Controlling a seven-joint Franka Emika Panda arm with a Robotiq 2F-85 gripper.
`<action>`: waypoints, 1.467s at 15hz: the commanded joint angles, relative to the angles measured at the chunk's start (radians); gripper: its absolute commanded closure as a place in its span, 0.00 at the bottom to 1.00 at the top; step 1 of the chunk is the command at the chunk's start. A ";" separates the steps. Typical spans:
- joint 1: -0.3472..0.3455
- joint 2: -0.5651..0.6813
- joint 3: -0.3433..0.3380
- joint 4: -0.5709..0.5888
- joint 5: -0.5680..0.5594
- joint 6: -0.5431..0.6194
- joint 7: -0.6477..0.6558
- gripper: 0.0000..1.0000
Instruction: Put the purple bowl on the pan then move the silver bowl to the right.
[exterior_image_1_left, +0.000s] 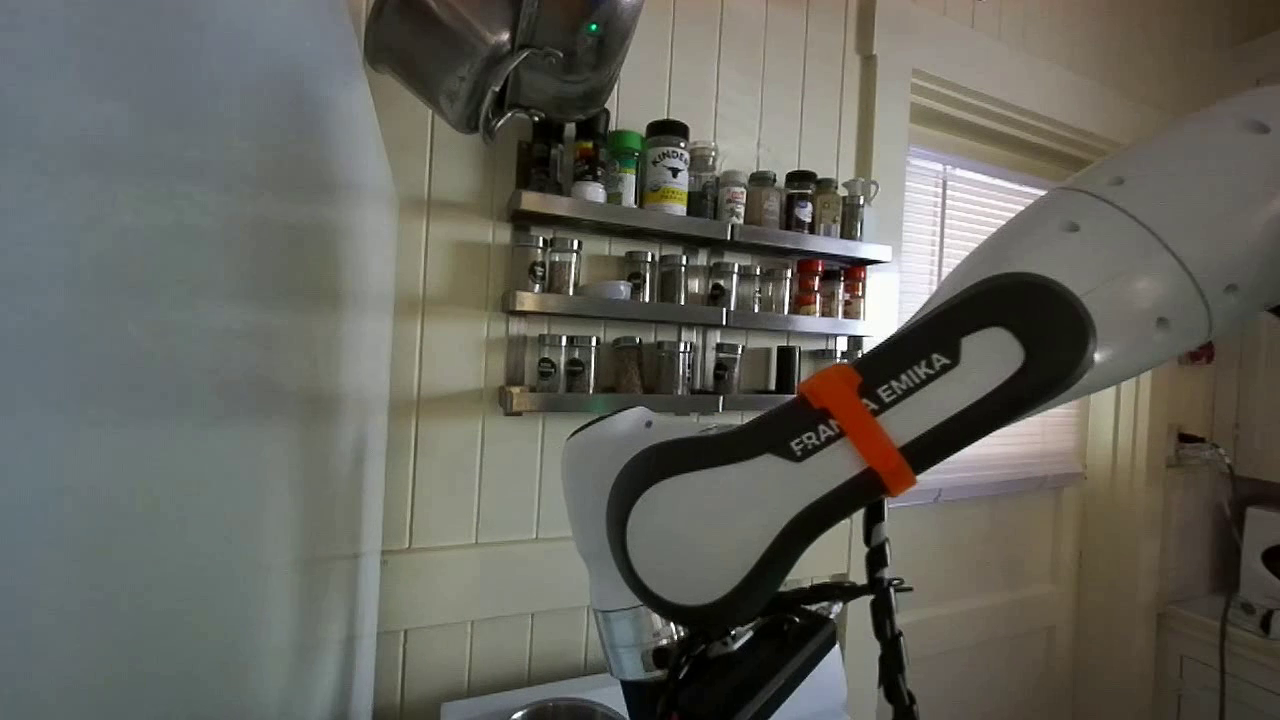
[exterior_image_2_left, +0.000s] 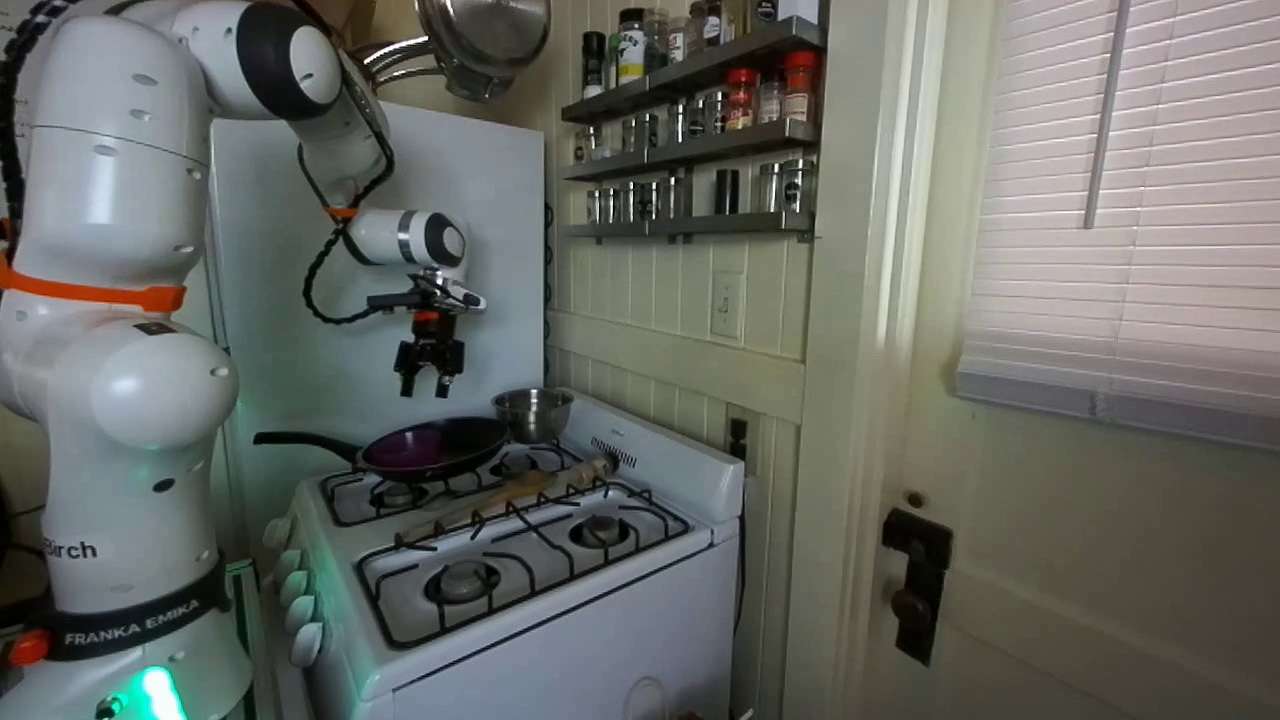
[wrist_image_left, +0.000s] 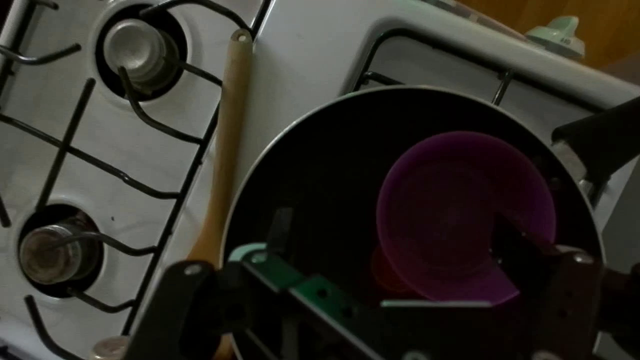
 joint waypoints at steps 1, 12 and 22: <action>-0.008 -0.099 -0.006 -0.106 -0.017 0.072 0.169 0.00; -0.123 -0.188 -0.087 -0.177 0.006 0.302 0.243 0.00; -0.239 -0.354 -0.244 -0.313 0.072 0.390 -0.260 0.00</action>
